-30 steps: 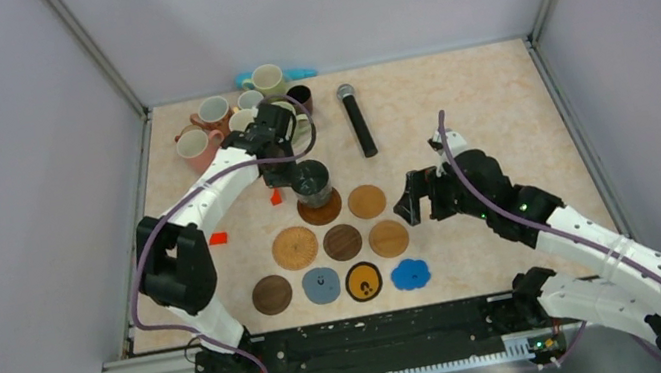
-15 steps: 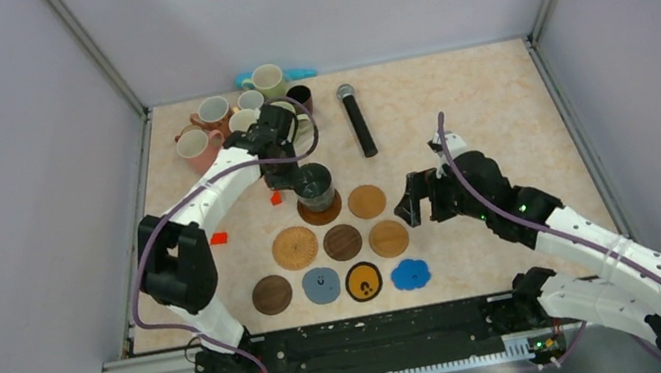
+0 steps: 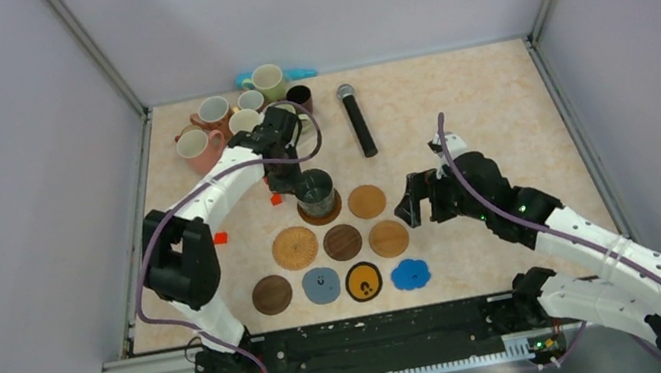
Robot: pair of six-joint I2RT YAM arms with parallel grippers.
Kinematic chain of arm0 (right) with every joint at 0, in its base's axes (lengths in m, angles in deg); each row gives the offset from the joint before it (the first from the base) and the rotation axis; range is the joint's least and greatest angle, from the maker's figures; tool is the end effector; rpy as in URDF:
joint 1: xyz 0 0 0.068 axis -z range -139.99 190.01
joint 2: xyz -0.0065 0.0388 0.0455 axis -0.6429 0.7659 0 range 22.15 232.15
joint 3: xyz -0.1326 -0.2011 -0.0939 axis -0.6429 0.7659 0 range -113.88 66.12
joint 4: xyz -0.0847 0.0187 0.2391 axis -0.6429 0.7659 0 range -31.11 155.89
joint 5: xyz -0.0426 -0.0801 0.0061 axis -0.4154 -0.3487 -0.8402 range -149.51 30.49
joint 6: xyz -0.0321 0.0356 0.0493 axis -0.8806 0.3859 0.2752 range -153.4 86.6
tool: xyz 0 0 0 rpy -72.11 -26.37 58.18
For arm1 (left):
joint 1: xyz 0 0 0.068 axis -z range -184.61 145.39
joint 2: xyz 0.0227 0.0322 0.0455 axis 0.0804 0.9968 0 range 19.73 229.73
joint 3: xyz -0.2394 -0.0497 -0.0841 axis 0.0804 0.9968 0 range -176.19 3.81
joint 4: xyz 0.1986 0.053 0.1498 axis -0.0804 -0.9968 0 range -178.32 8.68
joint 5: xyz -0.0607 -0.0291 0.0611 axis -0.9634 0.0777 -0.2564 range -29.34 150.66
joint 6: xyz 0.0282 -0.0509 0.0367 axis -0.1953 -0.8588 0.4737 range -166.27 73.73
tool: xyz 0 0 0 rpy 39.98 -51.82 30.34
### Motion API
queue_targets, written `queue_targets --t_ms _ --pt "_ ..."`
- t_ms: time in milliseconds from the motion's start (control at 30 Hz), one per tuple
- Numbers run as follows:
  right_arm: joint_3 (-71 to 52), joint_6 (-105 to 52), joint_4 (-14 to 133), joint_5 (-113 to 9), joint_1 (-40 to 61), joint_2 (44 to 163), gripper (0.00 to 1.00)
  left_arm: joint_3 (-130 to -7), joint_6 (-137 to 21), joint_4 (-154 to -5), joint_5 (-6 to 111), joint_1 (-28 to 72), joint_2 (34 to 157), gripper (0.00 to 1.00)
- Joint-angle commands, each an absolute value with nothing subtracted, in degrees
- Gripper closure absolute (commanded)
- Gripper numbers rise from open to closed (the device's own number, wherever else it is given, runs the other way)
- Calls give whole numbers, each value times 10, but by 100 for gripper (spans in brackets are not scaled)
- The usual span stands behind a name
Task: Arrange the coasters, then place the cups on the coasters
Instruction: Place the cup on the coaster.
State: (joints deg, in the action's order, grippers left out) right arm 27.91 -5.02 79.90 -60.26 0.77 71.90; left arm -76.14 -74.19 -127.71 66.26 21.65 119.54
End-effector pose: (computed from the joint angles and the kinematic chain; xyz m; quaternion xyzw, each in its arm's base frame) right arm 0.1653 0.1340 0.2454 -0.0798 0.8733 0.2626 0.4025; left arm 0.3237 -0.1537 0.2165 -0.0242 0.9772 -0.0510 0.2047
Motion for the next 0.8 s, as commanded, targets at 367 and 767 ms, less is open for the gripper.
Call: queue_targets --t_ms 367,767 --pt "286 -47 779 -602 9 724 1 -778 -741 -1258 629 218 1181 63" --pt "284 -49 776 -601 8 732 2 -818 -717 -1181 782 218 1102 34"
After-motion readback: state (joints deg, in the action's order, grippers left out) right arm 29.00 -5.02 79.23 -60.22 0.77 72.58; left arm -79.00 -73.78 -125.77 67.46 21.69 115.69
